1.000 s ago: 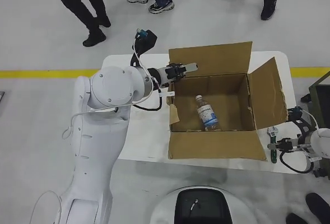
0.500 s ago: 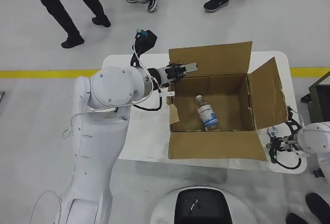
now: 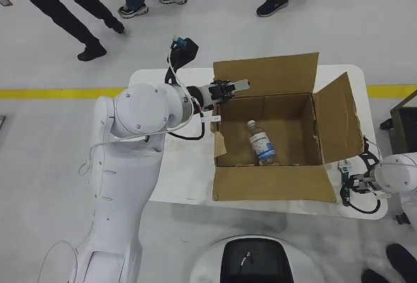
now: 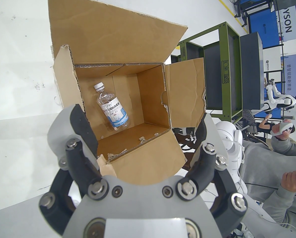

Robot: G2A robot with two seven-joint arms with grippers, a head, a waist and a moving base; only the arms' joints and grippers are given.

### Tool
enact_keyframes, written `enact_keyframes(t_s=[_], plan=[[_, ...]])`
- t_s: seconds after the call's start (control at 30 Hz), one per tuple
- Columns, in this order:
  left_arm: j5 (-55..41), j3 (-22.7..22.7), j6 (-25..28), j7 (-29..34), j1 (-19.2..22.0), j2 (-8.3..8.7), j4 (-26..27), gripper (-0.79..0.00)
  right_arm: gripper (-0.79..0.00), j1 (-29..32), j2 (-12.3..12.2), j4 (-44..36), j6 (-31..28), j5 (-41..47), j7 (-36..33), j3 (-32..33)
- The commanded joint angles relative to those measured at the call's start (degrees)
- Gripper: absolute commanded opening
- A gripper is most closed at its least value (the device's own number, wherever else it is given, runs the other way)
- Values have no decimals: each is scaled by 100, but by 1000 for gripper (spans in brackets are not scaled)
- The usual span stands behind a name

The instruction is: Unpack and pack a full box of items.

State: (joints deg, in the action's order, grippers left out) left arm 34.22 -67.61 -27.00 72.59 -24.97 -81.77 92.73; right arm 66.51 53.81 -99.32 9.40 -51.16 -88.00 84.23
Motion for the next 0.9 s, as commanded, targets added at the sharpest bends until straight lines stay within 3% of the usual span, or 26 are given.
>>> enact_keyframes(t_s=[0.0,0.37,0.87], plan=[[0,0,0,0,0,0,0,0,-425,-7,-12,15,13,9,0,-25],[0,0,0,0,0,0,0,0,-440,-46,-45,66,115,-4,10,-174],[0,0,0,0,0,0,0,0,-468,77,-18,246,459,18,513,-202]])
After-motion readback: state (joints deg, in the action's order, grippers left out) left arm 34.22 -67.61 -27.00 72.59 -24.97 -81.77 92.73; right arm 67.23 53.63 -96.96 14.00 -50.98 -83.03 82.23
